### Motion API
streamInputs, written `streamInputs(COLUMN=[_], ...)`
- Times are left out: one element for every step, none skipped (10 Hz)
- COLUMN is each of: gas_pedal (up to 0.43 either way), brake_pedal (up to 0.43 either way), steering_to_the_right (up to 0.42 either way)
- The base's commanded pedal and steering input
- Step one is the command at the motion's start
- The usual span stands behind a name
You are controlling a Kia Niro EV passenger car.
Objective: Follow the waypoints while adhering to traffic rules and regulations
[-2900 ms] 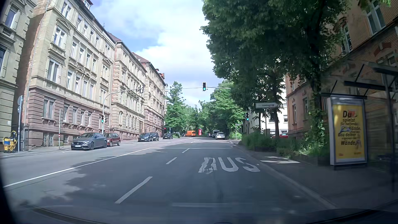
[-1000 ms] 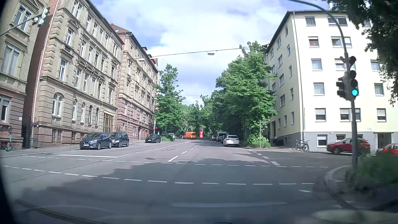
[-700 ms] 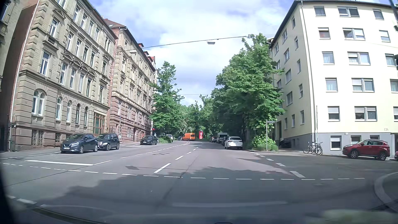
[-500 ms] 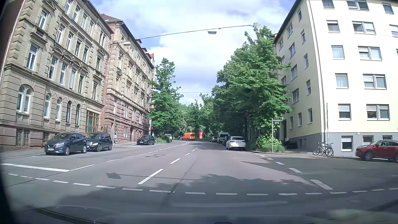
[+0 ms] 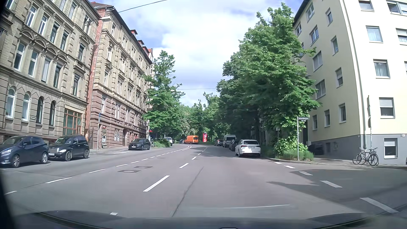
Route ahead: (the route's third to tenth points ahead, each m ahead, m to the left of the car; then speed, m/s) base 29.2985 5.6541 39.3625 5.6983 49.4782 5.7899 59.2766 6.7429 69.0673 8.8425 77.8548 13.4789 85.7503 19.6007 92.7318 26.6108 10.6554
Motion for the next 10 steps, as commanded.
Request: streamInputs(gas_pedal=[0.150, 0.150, 0.150, 0.150, 0.150, 0.150, 0.150, 0.150, 0.150, 0.150], brake_pedal=[0.000, 0.000, 0.000, 0.000, 0.000, 0.000, 0.000, 0.000, 0.000, 0.000], steering_to_the_right=[-0.001, -0.001, 0.001, 0.002, 0.003, 0.002, 0.002, 0.001, 0.000, 0.001])
